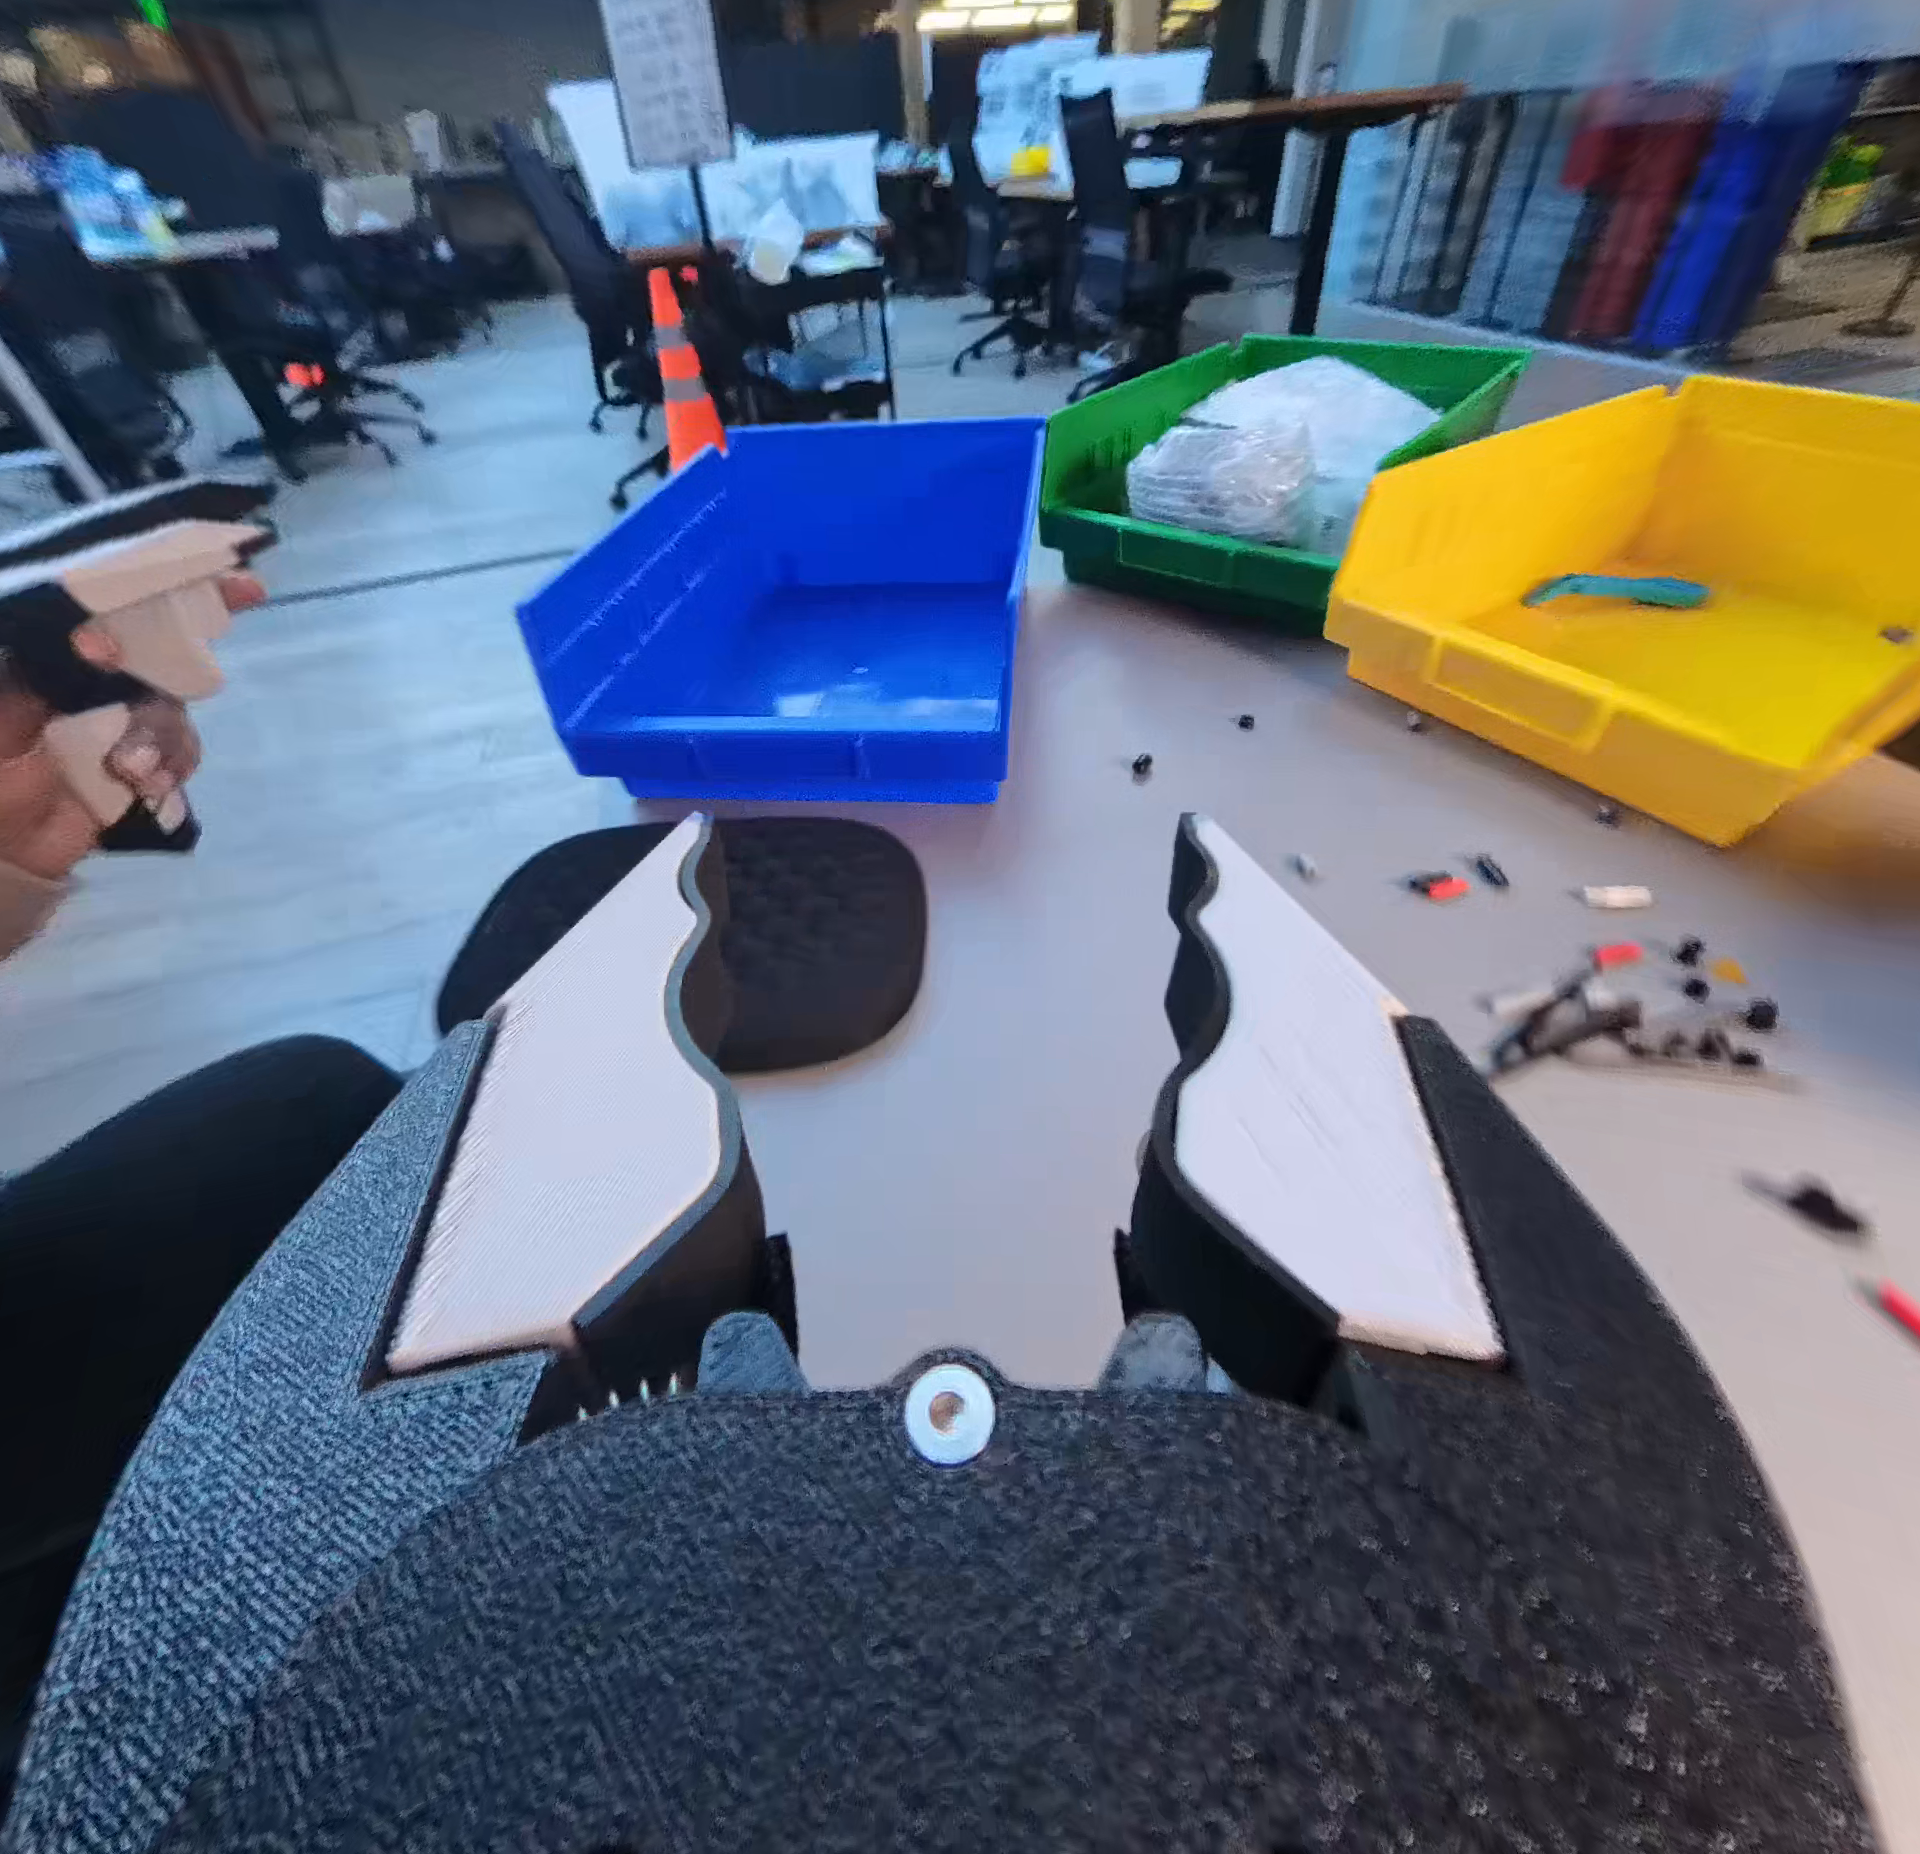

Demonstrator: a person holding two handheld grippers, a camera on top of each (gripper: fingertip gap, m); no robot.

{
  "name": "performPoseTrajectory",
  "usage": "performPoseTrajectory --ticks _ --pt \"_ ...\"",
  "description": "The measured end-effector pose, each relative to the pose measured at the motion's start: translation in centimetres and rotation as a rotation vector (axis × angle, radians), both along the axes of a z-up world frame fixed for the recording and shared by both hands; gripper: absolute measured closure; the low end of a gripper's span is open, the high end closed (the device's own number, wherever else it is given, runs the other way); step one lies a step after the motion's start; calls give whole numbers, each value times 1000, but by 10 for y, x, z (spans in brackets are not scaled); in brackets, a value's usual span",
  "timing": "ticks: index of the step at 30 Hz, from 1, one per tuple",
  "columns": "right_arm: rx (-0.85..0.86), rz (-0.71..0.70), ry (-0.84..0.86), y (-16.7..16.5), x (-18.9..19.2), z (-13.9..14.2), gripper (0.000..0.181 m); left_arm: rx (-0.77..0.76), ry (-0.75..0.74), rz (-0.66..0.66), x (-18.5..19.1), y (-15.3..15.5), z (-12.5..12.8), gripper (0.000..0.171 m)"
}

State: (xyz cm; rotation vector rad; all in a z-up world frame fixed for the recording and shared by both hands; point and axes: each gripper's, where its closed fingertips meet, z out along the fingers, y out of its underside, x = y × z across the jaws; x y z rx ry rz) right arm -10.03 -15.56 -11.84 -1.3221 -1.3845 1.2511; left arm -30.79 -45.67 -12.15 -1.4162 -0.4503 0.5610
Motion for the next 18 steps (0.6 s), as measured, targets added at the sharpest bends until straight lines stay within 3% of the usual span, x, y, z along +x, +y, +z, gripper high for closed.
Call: performPoseTrajectory --ticks 3,5,11,15,18 --pt "-55 -55 5 -21 66 15 96 11 -133 28 52 -11 5 100" --pt "-29 -94 -10 -26 115 23 100 6 -167 -49 89 -10 15 100" --pt "-24 -267 -30 -16 235 -2 101 -50 -135 -114 139 2 23 98" --pt "38 -407 -76 11 277 -26 102 -157 -115 -166 163 26 6 97" --pt "-11 -451 -70 32 278 -40 101 -200 -165 -206 168 47 -26 100"
